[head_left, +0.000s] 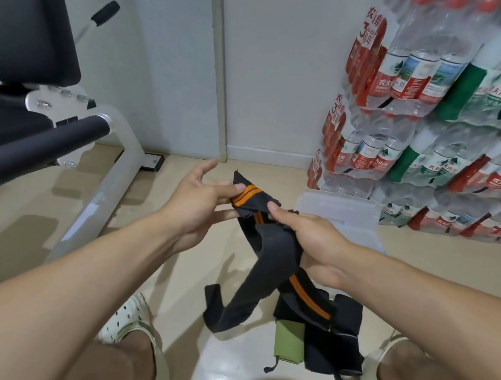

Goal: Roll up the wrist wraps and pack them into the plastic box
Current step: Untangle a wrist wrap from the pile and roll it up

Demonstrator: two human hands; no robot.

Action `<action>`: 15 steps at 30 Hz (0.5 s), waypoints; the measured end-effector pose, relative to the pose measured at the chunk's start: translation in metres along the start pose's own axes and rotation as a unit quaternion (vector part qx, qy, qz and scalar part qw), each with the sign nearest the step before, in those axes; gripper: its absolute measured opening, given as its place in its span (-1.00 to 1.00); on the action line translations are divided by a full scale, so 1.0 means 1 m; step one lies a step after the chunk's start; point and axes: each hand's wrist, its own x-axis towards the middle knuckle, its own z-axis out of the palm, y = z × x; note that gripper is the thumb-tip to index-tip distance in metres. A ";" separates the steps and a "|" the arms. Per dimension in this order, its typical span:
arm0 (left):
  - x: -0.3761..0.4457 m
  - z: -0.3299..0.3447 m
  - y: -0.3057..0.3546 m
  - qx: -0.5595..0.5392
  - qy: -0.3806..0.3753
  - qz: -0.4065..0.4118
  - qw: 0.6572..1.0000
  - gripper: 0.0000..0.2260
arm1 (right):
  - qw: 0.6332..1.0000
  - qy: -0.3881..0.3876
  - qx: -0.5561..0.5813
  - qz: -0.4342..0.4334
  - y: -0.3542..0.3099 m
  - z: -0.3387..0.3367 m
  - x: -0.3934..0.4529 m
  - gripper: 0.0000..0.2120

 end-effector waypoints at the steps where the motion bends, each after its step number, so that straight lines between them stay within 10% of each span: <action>1: 0.000 0.001 0.001 -0.003 0.003 0.002 1.000 -0.29 | 0.999 -0.005 -0.029 -0.011 0.002 0.001 0.000 -0.65; 15: -0.007 -0.004 0.000 0.113 -0.106 -0.014 0.988 -0.23 | 0.972 0.019 -0.145 -0.185 0.011 0.002 0.000 -0.72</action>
